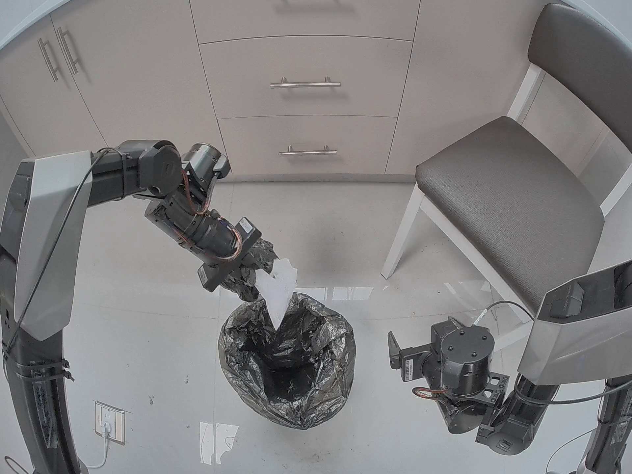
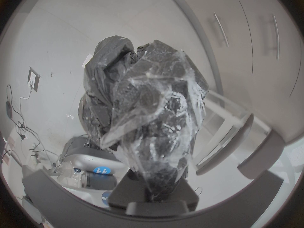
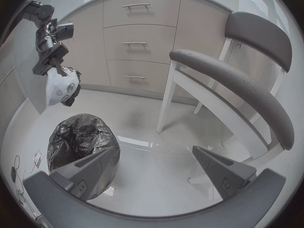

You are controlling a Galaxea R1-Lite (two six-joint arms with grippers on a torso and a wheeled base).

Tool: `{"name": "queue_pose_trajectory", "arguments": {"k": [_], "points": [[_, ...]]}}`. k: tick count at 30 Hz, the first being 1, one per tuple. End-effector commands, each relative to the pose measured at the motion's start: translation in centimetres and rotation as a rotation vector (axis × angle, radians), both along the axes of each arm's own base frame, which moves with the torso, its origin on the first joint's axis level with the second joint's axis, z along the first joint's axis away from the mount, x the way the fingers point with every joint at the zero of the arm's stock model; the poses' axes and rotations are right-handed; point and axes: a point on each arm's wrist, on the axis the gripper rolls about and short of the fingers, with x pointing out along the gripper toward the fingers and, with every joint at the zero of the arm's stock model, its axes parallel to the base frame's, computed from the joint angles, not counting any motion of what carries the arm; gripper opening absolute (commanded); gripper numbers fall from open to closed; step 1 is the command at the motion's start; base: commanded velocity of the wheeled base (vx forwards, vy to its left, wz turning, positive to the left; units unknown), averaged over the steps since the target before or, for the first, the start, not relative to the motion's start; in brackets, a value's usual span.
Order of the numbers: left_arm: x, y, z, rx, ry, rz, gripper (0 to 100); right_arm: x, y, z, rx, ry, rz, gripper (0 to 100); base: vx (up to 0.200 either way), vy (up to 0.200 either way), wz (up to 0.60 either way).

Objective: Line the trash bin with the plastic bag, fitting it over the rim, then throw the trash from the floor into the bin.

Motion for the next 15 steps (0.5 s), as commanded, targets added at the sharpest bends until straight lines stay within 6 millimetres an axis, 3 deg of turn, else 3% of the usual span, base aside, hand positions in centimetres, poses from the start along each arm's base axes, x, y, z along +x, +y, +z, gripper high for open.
{"name": "queue_pose_trajectory", "arguments": {"k": [1, 6, 13, 14, 15], "points": [[-1.8, -2.6, 0.5, 0.016, 0.022, -0.081, 0, 0.0, 0.0, 0.2, 0.005, -0.005, 0.001, 100, 0.000, 0.000, 0.00], [-3.4, -4.7, 0.0, 0.047, 0.086, -0.142, 0, 0.0, 0.0, 0.2, 0.005, -0.005, 0.001, 100, 0.000, 0.000, 0.00], [-3.6, -5.6, -1.5, 0.075, 0.144, -0.172, 0, 0.0, 0.0, 0.2, 0.005, -0.005, 0.001, 100, 0.000, 0.000, 0.00], [-3.2, -6.1, -3.4, 0.095, 0.187, -0.177, 0, 0.1, 0.1, 0.2, 0.007, -0.008, 0.001, 100, 0.000, 0.000, 0.00], [-3.0, -6.2, -4.0, 0.101, 0.199, -0.179, 0, 0.1, 0.1, 0.2, 0.008, -0.009, 0.001, 100, 0.000, 0.000, 0.00]]}}
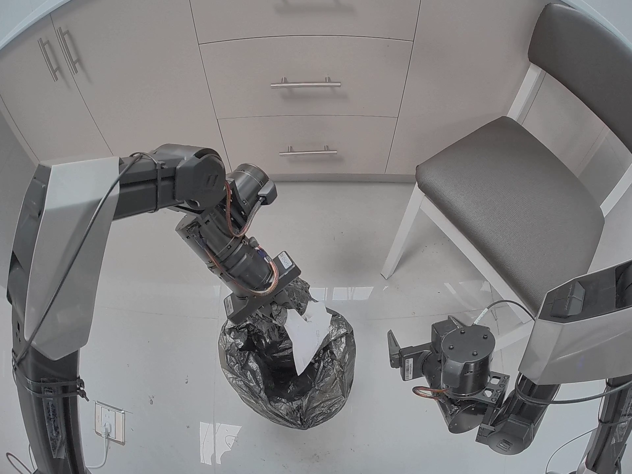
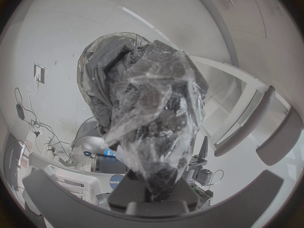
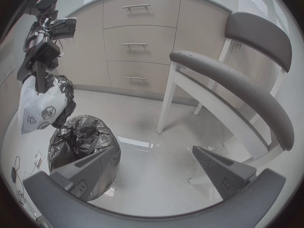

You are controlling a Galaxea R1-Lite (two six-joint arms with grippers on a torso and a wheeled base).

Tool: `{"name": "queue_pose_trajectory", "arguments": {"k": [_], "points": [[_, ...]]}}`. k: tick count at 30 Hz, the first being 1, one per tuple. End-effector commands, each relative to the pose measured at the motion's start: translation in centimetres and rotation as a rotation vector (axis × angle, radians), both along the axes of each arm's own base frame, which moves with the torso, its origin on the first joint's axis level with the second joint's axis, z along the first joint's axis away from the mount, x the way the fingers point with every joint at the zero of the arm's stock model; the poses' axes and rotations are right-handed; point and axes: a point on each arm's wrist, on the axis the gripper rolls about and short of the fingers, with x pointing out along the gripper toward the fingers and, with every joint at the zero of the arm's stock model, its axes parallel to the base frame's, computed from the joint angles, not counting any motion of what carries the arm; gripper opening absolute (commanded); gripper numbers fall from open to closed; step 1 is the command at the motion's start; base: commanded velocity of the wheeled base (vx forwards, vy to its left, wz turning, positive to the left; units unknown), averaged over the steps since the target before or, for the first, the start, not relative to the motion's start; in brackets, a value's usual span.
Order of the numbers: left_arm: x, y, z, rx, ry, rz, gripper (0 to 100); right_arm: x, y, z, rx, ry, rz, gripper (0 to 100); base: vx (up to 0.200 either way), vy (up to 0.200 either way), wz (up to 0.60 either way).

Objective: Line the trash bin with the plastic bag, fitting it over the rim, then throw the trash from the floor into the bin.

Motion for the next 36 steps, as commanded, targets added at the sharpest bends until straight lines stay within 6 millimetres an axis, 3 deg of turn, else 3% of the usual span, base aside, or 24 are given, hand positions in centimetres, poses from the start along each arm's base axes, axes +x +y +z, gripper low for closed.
{"name": "queue_pose_trajectory", "arguments": {"k": [1, 7, 19, 20, 36], "points": [[0.8, -0.9, -3.3, 0.039, 0.070, -0.011, 0, 0.0, 0.0, 0.1, 0.002, -0.002, 0.000, 100, 0.000, 0.000, 0.00], [1.4, -1.1, -5.5, 0.056, 0.087, -0.044, 0, 0.0, 0.0, 0.1, 0.003, -0.003, 0.000, 100, 0.000, 0.000, 0.00], [1.6, -1.0, -5.9, 0.056, 0.087, -0.044, 0, 0.0, 0.0, 0.1, 0.002, -0.002, 0.000, 100, 0.000, 0.000, 0.00], [1.6, -1.0, -5.9, 0.056, 0.088, -0.043, 100, 0.0, 0.0, 0.1, 0.002, -0.002, 0.000, 100, 0.000, 0.000, 0.00], [1.7, -1.0, -6.5, 0.064, 0.102, -0.037, 100, 0.0, 0.0, 0.1, 0.005, -0.003, 0.000, 100, 0.000, 0.000, 0.00]]}}
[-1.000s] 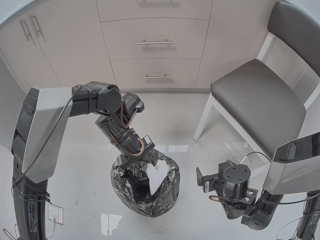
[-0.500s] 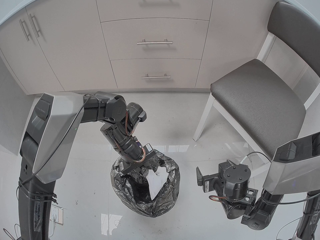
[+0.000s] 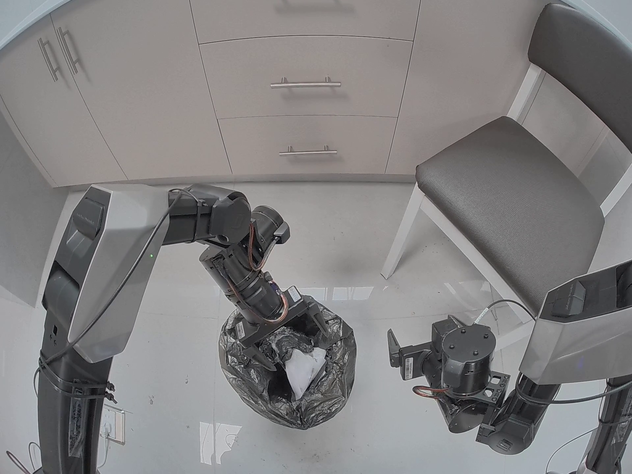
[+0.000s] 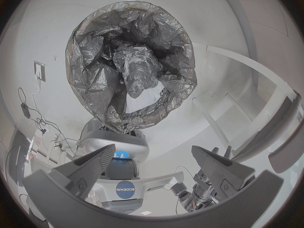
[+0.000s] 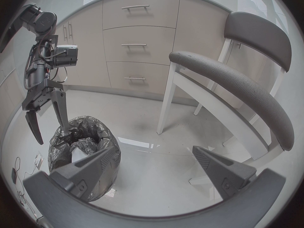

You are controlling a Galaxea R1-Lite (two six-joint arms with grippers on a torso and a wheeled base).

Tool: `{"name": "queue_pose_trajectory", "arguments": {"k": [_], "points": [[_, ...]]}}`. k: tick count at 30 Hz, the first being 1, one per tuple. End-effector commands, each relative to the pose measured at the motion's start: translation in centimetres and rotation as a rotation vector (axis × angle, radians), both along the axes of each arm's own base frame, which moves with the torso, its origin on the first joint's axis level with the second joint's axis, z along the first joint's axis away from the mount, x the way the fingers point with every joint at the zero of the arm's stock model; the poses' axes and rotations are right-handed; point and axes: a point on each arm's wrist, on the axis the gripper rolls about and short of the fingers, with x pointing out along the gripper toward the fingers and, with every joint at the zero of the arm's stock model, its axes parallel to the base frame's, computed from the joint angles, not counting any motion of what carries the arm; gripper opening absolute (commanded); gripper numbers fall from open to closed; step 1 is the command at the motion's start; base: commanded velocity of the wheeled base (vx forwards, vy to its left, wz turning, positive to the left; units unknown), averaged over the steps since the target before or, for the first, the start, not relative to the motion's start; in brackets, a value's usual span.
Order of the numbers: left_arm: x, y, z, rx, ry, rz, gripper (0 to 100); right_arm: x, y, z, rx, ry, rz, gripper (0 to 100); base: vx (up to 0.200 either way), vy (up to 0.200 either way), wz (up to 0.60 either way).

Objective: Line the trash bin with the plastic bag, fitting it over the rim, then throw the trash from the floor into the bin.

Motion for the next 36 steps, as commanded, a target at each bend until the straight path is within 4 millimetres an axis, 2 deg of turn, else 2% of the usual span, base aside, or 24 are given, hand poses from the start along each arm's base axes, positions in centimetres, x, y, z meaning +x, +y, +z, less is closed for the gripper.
{"name": "queue_pose_trajectory", "arguments": {"k": [1, 7, 8, 15, 23, 28, 31, 36], "points": [[0.1, 0.0, -0.3, 0.005, 0.009, 0.004, 100, 0.0, 0.0, -0.1, -0.002, 0.002, 0.000, 100, 0.000, 0.000, 0.00], [0.1, 0.0, -0.4, 0.005, 0.011, 0.004, 100, 0.0, 0.0, 0.0, 0.000, -0.001, 0.000, 100, 0.000, 0.000, 0.00], [0.1, 0.0, -0.5, 0.007, 0.013, 0.003, 0, 0.0, 0.0, 0.0, -0.001, 0.001, 0.000, 100, 0.000, 0.000, 0.00], [0.3, -0.1, -1.8, 0.047, 0.025, -0.004, 0, 0.1, 0.1, 0.1, 0.020, -0.023, 0.002, 100, 0.000, 0.000, 0.00], [0.3, -0.6, -4.2, 0.090, 0.045, -0.052, 0, 0.2, 0.2, 0.1, 0.029, -0.032, 0.001, 100, 0.000, 0.000, 0.00], [0.2, -1.2, -6.6, 0.111, 0.054, -0.133, 0, 0.3, 0.2, 0.2, 0.033, -0.036, 0.001, 100, 0.000, 0.000, 0.00], [0.2, -1.7, -8.4, 0.183, 0.032, -0.181, 0, 0.2, 0.2, 0.2, 0.037, -0.038, 0.000, 100, 0.000, 0.000, 0.00], [0.3, -2.2, -10.1, 0.248, -0.010, -0.215, 0, 0.2, 0.2, 0.1, 0.034, -0.038, 0.001, 100, 0.000, 0.000, 0.00]]}}
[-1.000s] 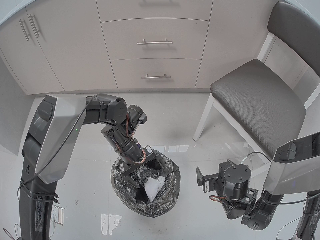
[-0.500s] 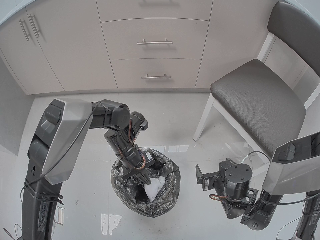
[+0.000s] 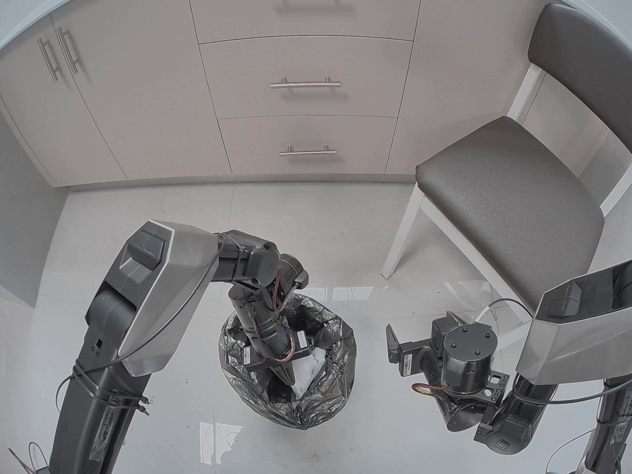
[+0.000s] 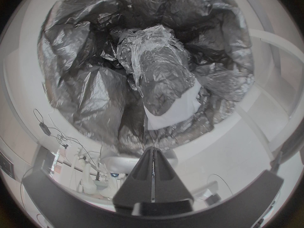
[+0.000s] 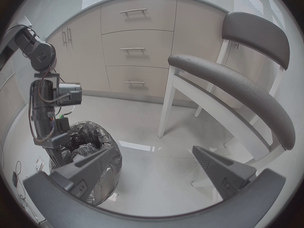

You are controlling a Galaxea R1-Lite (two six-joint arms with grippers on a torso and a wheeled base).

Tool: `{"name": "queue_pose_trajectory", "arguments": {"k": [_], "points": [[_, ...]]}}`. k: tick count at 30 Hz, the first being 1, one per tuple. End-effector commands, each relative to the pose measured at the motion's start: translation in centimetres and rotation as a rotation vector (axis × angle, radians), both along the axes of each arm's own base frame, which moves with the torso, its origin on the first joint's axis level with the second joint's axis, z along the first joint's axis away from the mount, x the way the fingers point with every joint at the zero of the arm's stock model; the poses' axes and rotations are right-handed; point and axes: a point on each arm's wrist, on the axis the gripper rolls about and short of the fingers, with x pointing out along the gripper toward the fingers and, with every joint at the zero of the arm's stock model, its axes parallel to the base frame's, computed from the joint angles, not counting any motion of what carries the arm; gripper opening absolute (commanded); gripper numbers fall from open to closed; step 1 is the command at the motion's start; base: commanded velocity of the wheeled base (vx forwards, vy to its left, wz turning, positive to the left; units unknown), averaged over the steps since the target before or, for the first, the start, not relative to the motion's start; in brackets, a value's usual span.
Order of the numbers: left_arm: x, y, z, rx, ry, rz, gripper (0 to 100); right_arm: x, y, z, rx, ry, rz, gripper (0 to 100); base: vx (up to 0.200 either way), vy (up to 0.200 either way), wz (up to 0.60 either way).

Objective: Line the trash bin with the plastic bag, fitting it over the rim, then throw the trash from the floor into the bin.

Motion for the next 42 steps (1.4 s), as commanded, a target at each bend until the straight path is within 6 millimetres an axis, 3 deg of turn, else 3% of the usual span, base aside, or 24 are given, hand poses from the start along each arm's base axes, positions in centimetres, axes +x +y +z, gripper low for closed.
{"name": "queue_pose_trajectory", "arguments": {"k": [1, 7, 15, 20, 31, 42], "points": [[0.1, -0.7, -3.1, 0.064, -0.011, -0.031, 0, -0.1, 0.0, -0.1, 0.003, -0.003, 0.007, 100, 0.000, 0.000, 0.00], [1.0, -2.0, -5.4, 0.159, -0.189, -0.027, 0, -0.2, -0.1, -0.3, -0.002, 0.004, 0.009, 100, 0.000, 0.000, 0.00], [1.3, -3.2, -5.3, 0.125, -0.269, -0.024, 0, -0.2, -0.1, -0.6, -0.011, 0.013, 0.010, 100, 0.000, 0.000, 0.00], [1.4, -3.1, -5.7, 0.128, -0.267, -0.024, 0, -0.2, -0.1, -0.7, -0.012, 0.014, 0.010, 100, 0.000, 0.000, 0.00], [2.2, -2.3, -10.9, 0.161, -0.277, -0.016, 0, -0.3, -0.2, -0.7, -0.015, 0.016, 0.010, 100, 0.000, 0.000, 0.00], [2.1, -1.9, -12.8, 0.177, -0.257, -0.061, 0, -0.3, -0.2, -0.8, -0.016, 0.020, 0.009, 100, 0.000, 0.000, 0.00]]}}
